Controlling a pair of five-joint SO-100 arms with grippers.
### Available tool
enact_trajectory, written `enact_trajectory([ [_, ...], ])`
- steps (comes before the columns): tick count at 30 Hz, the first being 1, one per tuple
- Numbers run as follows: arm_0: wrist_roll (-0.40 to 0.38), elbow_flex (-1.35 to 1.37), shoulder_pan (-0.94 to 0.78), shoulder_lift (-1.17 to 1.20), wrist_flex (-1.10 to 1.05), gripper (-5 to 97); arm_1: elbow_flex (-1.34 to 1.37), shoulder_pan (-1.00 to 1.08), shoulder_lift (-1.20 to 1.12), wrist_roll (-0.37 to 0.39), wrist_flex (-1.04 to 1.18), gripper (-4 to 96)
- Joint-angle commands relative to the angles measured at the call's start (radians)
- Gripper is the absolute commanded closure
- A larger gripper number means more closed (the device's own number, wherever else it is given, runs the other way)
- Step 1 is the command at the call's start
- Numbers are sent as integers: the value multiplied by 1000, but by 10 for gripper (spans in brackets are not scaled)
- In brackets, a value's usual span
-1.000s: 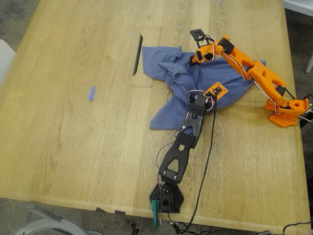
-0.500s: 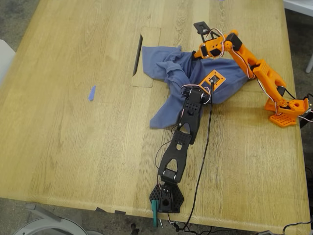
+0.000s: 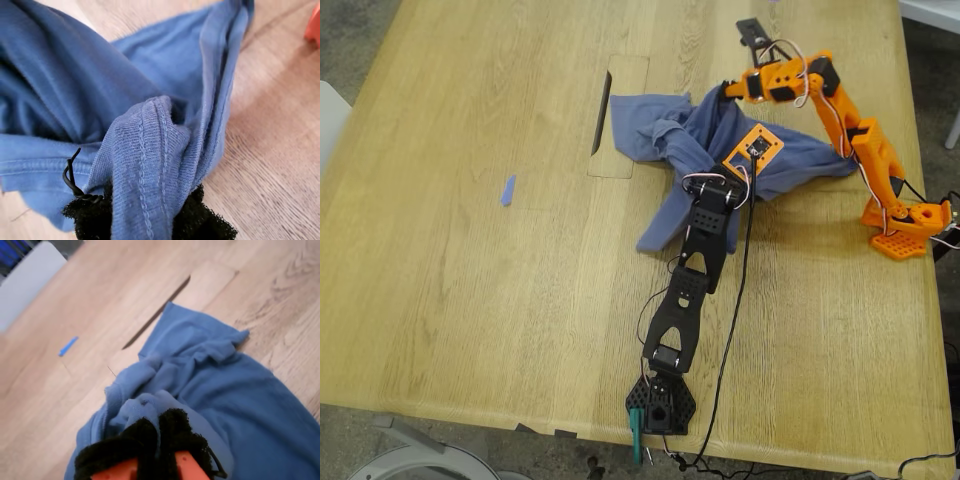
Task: Fold a T-shirt
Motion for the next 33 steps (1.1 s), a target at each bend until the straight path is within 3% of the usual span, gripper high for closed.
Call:
enact_trajectory([
  [1,12,-32,-25,256,17,918,-51,-6,112,-11,-38,915],
  [13,28,-35,-67,454,-25,918,-51,-66,241,-31,-178,914],
  [33,80,-37,-61,646,-433,918,-51,-144,383,-110,-506,914],
])
